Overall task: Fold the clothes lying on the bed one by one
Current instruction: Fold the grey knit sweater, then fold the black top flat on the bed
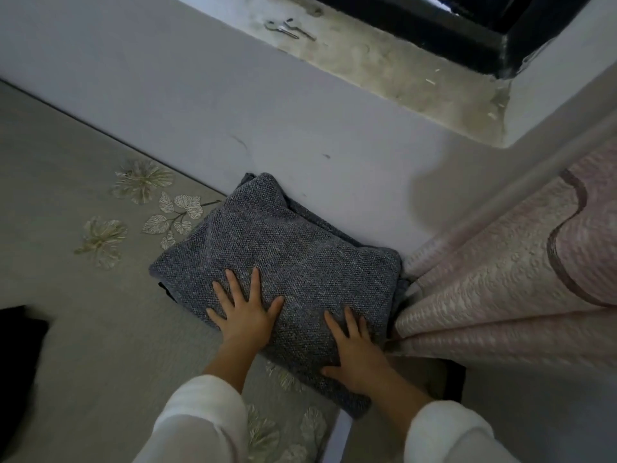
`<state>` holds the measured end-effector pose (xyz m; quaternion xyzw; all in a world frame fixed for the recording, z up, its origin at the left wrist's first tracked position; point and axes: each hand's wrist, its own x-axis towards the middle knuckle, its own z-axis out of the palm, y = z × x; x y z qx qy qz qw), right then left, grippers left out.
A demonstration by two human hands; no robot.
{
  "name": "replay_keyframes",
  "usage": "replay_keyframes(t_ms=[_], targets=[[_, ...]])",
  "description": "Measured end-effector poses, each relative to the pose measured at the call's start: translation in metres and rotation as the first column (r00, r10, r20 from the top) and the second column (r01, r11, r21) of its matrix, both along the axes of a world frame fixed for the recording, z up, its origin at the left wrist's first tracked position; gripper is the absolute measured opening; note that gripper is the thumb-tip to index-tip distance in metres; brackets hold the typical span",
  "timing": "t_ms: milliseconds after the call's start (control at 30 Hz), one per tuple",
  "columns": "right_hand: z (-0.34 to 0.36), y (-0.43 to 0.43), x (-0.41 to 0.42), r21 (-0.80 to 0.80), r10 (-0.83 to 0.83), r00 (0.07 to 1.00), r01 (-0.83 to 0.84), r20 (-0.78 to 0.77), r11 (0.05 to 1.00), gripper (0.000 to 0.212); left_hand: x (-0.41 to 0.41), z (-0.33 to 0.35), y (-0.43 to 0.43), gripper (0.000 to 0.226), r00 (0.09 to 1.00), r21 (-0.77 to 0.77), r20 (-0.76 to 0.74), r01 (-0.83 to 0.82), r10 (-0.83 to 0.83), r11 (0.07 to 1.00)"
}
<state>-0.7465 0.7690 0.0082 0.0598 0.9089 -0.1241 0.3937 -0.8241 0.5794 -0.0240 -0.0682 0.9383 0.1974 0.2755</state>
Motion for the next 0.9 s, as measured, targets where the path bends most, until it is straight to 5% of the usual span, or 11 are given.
replay_keyframes(t_ms=[200, 267, 367, 467, 667, 900], targets=[[0.018, 0.006, -0.013, -0.007, 0.033, 0.998, -0.033, 0.052, 0.999, 0.101, -0.012, 0.019, -0.013, 0.078, 0.996, 0.055, 0.065, 0.064, -0.067, 0.996], [0.026, 0.000, -0.004, 0.033, 0.066, 0.995, -0.064, -0.080, 0.997, 0.091, 0.006, 0.026, -0.024, 0.070, 0.999, 0.111, -0.034, 0.040, -0.036, 0.993], [0.042, -0.021, 0.005, 0.054, 0.138, 0.951, -0.128, -0.275, 0.990, 0.077, 0.055, 0.029, -0.043, 0.066, 0.966, 0.228, -0.109, -0.204, 0.234, 0.952], [0.059, -0.060, 0.006, -0.008, 0.180, 0.940, -0.190, -0.289, 0.982, 0.071, 0.106, 0.031, -0.062, 0.064, 0.877, 0.256, 0.008, -0.465, 0.480, 0.847], [0.069, -0.138, 0.045, -0.054, 0.312, 0.903, -0.342, -0.297, 0.938, 0.063, 0.209, 0.054, -0.098, 0.061, 0.739, 0.249, 0.149, -0.671, 0.657, 0.698], [0.062, -0.259, 0.156, -0.153, 0.665, 0.732, -0.682, -0.150, 0.715, 0.070, 0.382, 0.089, -0.199, 0.056, 0.377, 0.107, 0.126, -0.925, 0.918, 0.365]])
